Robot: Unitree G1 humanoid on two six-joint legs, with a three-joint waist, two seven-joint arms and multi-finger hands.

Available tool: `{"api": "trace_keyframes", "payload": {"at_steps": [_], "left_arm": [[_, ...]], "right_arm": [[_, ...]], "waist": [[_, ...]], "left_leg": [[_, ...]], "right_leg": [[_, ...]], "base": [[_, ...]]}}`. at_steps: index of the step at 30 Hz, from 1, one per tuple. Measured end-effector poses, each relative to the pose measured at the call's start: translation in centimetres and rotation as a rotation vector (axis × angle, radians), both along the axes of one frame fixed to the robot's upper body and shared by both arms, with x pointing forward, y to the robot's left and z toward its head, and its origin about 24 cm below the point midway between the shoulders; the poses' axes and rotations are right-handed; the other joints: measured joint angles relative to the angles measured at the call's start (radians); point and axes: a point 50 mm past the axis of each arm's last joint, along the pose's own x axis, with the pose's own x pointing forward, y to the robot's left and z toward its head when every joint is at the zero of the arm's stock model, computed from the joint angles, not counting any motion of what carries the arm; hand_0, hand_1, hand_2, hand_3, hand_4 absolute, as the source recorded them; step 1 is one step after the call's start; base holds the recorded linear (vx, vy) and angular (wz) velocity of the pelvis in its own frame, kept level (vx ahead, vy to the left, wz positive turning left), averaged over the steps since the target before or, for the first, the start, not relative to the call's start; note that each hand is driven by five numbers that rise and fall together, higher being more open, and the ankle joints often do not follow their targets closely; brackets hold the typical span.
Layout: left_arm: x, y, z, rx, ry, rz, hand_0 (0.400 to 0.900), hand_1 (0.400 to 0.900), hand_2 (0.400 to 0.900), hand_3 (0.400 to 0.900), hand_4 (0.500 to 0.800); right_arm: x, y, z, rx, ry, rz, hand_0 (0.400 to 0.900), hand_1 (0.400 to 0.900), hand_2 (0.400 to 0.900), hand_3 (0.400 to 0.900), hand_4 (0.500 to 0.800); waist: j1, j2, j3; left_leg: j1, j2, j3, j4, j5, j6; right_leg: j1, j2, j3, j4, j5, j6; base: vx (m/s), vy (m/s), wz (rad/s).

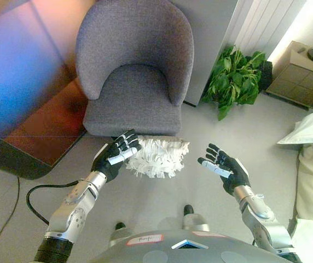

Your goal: Pick up the pillow and put it on the sofa.

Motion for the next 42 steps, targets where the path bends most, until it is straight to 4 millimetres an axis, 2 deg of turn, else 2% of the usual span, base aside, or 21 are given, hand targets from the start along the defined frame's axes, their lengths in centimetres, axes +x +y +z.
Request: {"api": "trace_keyframes", "payload": {"at_steps": [20, 26, 29, 30, 32, 33, 35, 36, 38, 39, 40, 42], "left_arm": [[-0.7, 0.1, -0.5, 0.000, 0.026, 0.006, 0.900, 0.900, 0.900, 0.900, 0.800], [-0.9, 0.1, -0.5, -0.003, 0.028, 0.002, 0.900, 0.900, 0.900, 0.900, 0.800], [-1.1, 0.3, -0.5, -0.024, 0.029, 0.011, 0.900, 0.900, 0.900, 0.900, 0.800], [-1.0, 0.3, -0.4, -0.030, 0.014, 0.019, 0.900, 0.900, 0.900, 0.900, 0.800], [-1.0, 0.3, -0.3, -0.038, 0.008, 0.023, 0.900, 0.900, 0.900, 0.900, 0.800], [-0.8, 0.4, -0.1, -0.040, -0.008, 0.028, 0.900, 0.900, 0.900, 0.900, 0.800], [-0.9, 0.5, -0.2, -0.047, -0.009, 0.033, 0.900, 0.900, 0.900, 0.900, 0.800], [-0.8, 0.6, 0.0, -0.046, -0.024, 0.029, 0.900, 0.900, 0.900, 0.900, 0.800], [-0.9, 0.5, 0.0, -0.053, -0.026, 0.015, 0.900, 0.900, 0.900, 0.900, 0.800], [-0.9, 0.5, 0.0, -0.056, -0.026, 0.011, 0.900, 0.900, 0.900, 0.900, 0.800], [-1.2, 0.3, -0.1, -0.072, -0.023, -0.006, 0.900, 0.900, 0.900, 0.900, 0.800], [-1.3, 0.1, -0.1, -0.087, -0.029, -0.023, 0.900, 0.900, 0.900, 0.900, 0.800]], "right_arm": [[0.0, -0.1, 0.0, -0.007, 0.001, -0.002, 0.900, 0.900, 0.900, 0.900, 0.800], [0.0, -0.2, 0.0, -0.012, 0.002, 0.002, 0.900, 0.900, 0.900, 0.900, 0.800], [0.0, -0.4, 0.1, -0.018, 0.004, 0.024, 0.900, 0.900, 0.900, 0.900, 0.800], [0.1, -0.6, 0.1, -0.027, 0.005, 0.036, 0.900, 0.900, 0.900, 0.900, 0.800], [0.2, -0.8, 0.2, -0.039, 0.004, 0.038, 0.900, 0.900, 0.900, 0.900, 0.800], [0.5, -1.0, 0.1, -0.043, 0.006, 0.040, 0.900, 0.900, 0.900, 0.900, 0.800], [0.6, -1.2, 0.0, -0.050, 0.010, 0.039, 0.900, 0.900, 0.900, 0.900, 0.800], [0.7, -1.3, 0.2, -0.053, 0.003, 0.040, 0.900, 0.900, 0.900, 0.900, 0.800], [0.8, -1.4, 0.3, -0.051, -0.003, 0.046, 0.900, 0.900, 0.900, 0.900, 0.800], [0.8, -1.5, 0.3, -0.051, -0.003, 0.046, 0.900, 0.900, 0.900, 0.900, 0.800], [0.6, -1.9, 0.4, -0.057, -0.004, 0.031, 0.900, 0.900, 0.900, 0.900, 0.800], [0.1, -2.5, 0.4, -0.071, 0.004, 0.013, 0.900, 0.900, 0.900, 0.900, 0.800]], "waist": [[0.000, 0.003, -0.002], [0.001, 0.002, -0.002], [0.003, 0.002, -0.002], [0.007, -0.004, 0.003], [0.018, -0.003, 0.006], [0.030, -0.016, 0.030], [0.054, -0.023, 0.050], [0.056, -0.042, 0.073], [0.059, -0.062, 0.106], [0.061, -0.063, 0.110], [0.062, -0.061, 0.122], [0.050, -0.048, 0.128]], "left_leg": [[-0.007, 0.005, 0.001, 0.000, 0.000, 0.000], [-0.007, 0.016, 0.008, 0.001, 0.001, -0.001], [-0.007, 0.044, 0.006, 0.013, 0.008, -0.013], [-0.018, 0.068, -0.003, 0.039, 0.010, -0.015], [-0.022, 0.087, -0.006, 0.051, 0.007, -0.008], [-0.031, 0.114, -0.037, 0.112, 0.010, -0.006], [-0.062, 0.129, -0.076, 0.184, 0.028, 0.019], [-0.087, 0.138, -0.115, 0.242, 0.040, 0.032], [-0.138, 0.131, -0.169, 0.325, 0.104, 0.044], [-0.142, 0.128, -0.173, 0.336, 0.110, 0.048], [-0.158, 0.089, -0.169, 0.370, 0.092, 0.039], [-0.159, 0.061, -0.143, 0.351, 0.069, 0.050]], "right_leg": [[-0.009, 0.004, 0.001, 0.000, 0.000, 0.000], [-0.014, 0.020, 0.009, -0.003, -0.002, -0.006], [-0.021, 0.049, 0.029, -0.002, -0.006, -0.018], [-0.033, 0.072, 0.038, -0.002, -0.013, -0.032], [-0.038, 0.092, 0.050, -0.003, -0.013, -0.049], [-0.046, 0.110, 0.055, 0.027, -0.022, -0.068], [-0.050, 0.119, 0.056, 0.044, -0.025, -0.083], [-0.052, 0.123, 0.063, 0.051, -0.028, -0.096], [-0.044, 0.111, 0.081, 0.035, -0.026, -0.106], [-0.043, 0.110, 0.081, 0.031, -0.024, -0.108], [-0.033, 0.087, 0.085, 0.020, -0.024, -0.109], [-0.032, 0.078, 0.084, 0.013, -0.023, -0.108]], "base": [[0.01, -0.030, 0.00], [0.01, -0.137, -0.09], [-0.02, -0.165, -0.14], [0.00, -0.284, -0.30], [0.02, -0.195, -0.18], [0.02, -0.130, -0.09], [0.08, -0.152, -0.20], [0.12, -0.099, -0.21], [0.18, 0.001, -0.14], [0.21, 0.067, -0.06], [0.18, 0.106, 0.00], [0.18, 0.125, -0.08]]}}
